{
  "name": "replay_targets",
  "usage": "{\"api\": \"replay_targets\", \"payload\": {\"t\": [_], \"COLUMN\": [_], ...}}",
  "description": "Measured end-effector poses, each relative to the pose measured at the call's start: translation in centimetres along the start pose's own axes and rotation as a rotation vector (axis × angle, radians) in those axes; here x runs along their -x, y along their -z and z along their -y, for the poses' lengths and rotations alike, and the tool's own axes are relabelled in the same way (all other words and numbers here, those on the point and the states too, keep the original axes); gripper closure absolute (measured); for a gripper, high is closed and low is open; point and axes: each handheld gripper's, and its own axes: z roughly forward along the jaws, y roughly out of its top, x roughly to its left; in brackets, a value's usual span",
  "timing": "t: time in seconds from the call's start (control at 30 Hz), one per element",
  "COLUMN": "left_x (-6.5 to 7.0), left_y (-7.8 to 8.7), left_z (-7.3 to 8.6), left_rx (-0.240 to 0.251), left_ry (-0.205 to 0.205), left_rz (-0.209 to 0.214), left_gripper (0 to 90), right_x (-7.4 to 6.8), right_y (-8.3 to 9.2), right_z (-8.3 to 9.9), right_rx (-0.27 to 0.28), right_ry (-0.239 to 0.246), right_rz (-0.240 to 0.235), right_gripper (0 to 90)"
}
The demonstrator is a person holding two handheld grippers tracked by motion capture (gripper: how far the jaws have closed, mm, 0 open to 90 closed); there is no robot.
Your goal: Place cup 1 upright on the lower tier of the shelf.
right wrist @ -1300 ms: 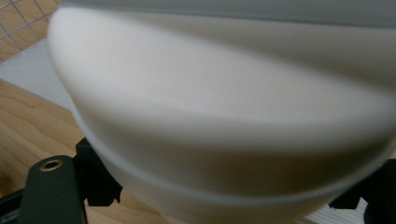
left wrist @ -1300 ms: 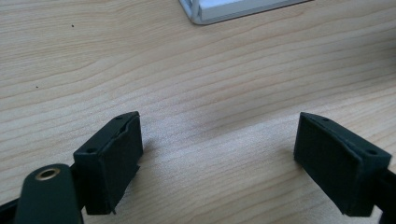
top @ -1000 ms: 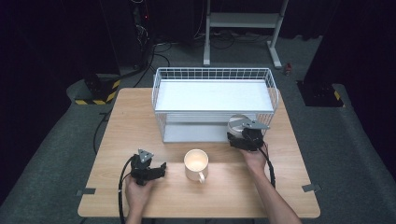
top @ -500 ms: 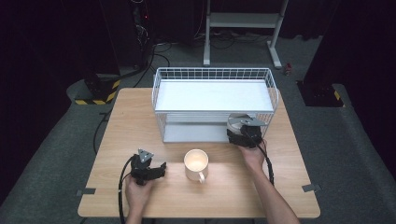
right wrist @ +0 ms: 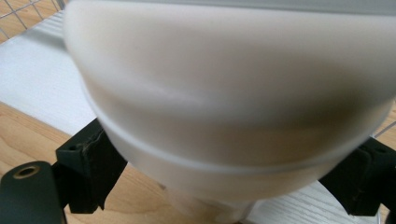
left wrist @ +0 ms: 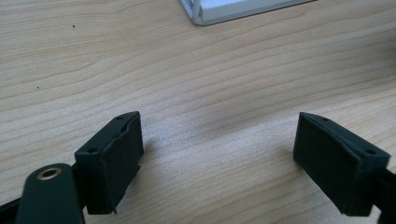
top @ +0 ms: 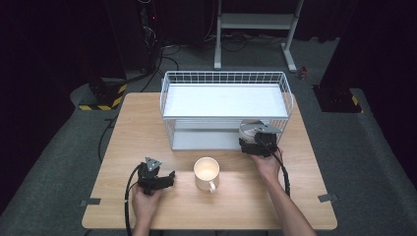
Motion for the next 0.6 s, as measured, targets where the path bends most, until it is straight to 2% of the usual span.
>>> {"api": "replay_targets", "payload": {"t": [0.33, 0.47, 0.6], "left_x": [0.0, 0.0, 0.0], "left_y": [0.0, 0.0, 0.0], "left_z": [0.0, 0.0, 0.0], "left_rx": [-0.004, -0.003, -0.003], "left_ry": [-0.004, -0.004, -0.004], "left_rz": [0.0, 0.0, 0.0], "left_gripper": [16.4, 16.4, 16.4], "right_x": [0.1, 0.1, 0.1], "right_y": [1.2, 1.9, 2.2], "right_z": [0.7, 1.2, 1.7], "right_rx": [0.001, 0.002, -0.015], "right_ry": [-0.005, -0.002, -0.019], "right_rz": [0.004, 0.01, 0.017], "right_gripper": [11.5, 13.8, 17.7]}}
